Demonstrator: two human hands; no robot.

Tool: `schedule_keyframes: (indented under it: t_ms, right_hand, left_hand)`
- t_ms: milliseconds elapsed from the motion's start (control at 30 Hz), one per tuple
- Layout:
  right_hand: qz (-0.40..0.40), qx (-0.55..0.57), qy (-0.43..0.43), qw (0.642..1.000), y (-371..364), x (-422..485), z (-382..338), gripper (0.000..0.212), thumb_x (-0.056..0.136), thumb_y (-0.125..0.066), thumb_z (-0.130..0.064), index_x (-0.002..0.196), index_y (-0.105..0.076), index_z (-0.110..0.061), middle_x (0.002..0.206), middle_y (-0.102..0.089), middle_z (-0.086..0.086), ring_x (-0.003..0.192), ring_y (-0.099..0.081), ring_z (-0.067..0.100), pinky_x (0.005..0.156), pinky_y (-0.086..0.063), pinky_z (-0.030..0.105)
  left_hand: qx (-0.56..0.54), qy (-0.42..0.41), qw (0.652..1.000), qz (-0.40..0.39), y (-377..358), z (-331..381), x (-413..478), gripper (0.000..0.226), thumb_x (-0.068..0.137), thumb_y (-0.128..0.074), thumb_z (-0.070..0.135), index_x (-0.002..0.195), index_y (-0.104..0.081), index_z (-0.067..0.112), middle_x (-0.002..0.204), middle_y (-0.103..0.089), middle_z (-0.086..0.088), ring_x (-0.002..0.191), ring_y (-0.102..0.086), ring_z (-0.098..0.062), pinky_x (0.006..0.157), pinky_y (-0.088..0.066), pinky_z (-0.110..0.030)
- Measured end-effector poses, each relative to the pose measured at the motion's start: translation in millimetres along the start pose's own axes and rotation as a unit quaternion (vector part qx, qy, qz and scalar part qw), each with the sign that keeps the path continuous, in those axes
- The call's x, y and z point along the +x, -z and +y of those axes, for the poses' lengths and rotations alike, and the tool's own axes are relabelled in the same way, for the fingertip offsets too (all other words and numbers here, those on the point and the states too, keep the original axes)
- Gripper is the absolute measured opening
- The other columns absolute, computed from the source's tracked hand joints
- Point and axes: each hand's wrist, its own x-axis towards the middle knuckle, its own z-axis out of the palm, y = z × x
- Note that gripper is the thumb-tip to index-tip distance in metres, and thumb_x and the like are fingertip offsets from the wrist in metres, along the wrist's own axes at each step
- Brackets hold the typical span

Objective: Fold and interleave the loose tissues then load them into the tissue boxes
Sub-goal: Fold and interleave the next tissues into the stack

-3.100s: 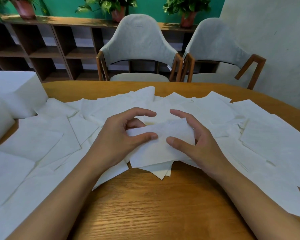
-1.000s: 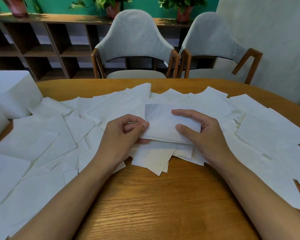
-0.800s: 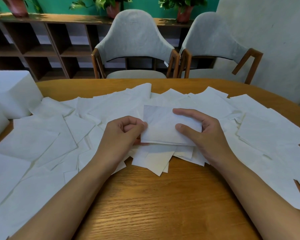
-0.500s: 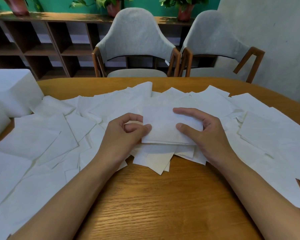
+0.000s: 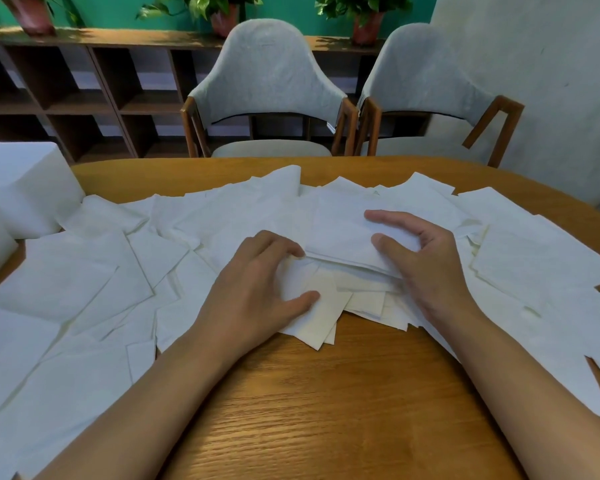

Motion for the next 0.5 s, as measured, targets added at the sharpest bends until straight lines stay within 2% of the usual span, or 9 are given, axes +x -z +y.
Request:
schedule_keyframes:
  t_ms: [133,300,367,433,500]
  right_hand:
    - [0.005,-0.002,-0.005,1.000,0,0,1,0.031,0.094,-0.065,-0.008,0.112,-0.075,-0.031,0.110,-0.066,-0.038,0.111,-0.053,-0.019,0.089,-0.038,-0.003]
    - [0.007,0.009,-0.008,1.000,1,0,-1,0.032,0.094,-0.065,-0.007,0.113,-0.076,-0.030,0.116,-0.069,-0.027,0.115,-0.056,-0.011,0.099,-0.042,0.011]
    - [0.010,0.006,-0.008,1.000,1,1,-1,0.032,0.094,-0.065,-0.008,0.113,-0.076,-0.030,0.116,-0.069,-0.027,0.115,-0.056,-0.011,0.098,-0.042,0.009]
    - [0.015,0.005,-0.010,1.000,1,1,-1,0.032,0.094,-0.065,-0.008,0.114,-0.076,-0.031,0.115,-0.069,-0.029,0.114,-0.056,-0.013,0.096,-0.042,0.007]
    - [0.023,0.006,-0.011,1.000,3,1,0,0.032,0.094,-0.065,-0.008,0.114,-0.075,-0.031,0.114,-0.068,-0.032,0.113,-0.056,-0.013,0.095,-0.043,0.007]
  left_hand:
    - [0.014,0.000,1.000,0.023,2,-3,0,0.039,0.086,-0.078,0.038,0.122,-0.064,0.031,0.121,-0.059,0.019,0.115,-0.054,-0.005,0.085,-0.048,-0.024]
    - [0.056,-0.021,0.998,0.035,0,-1,1,0.011,0.091,-0.074,0.028,0.102,-0.071,0.027,0.106,-0.066,0.015,0.100,-0.059,-0.009,0.074,-0.054,-0.033]
    - [0.079,-0.028,0.995,0.046,2,0,1,0.003,0.091,-0.073,0.027,0.093,-0.070,0.026,0.098,-0.066,0.013,0.095,-0.059,-0.010,0.068,-0.054,-0.032]
    - [0.084,-0.051,0.994,0.040,7,2,1,0.005,0.089,-0.071,0.029,0.088,-0.068,0.025,0.092,-0.062,0.013,0.088,-0.056,-0.009,0.063,-0.049,-0.028]
    - [0.089,-0.088,0.992,0.009,11,2,0,0.010,0.086,-0.065,0.035,0.084,-0.065,0.025,0.087,-0.058,0.012,0.081,-0.053,-0.010,0.064,-0.047,-0.029]
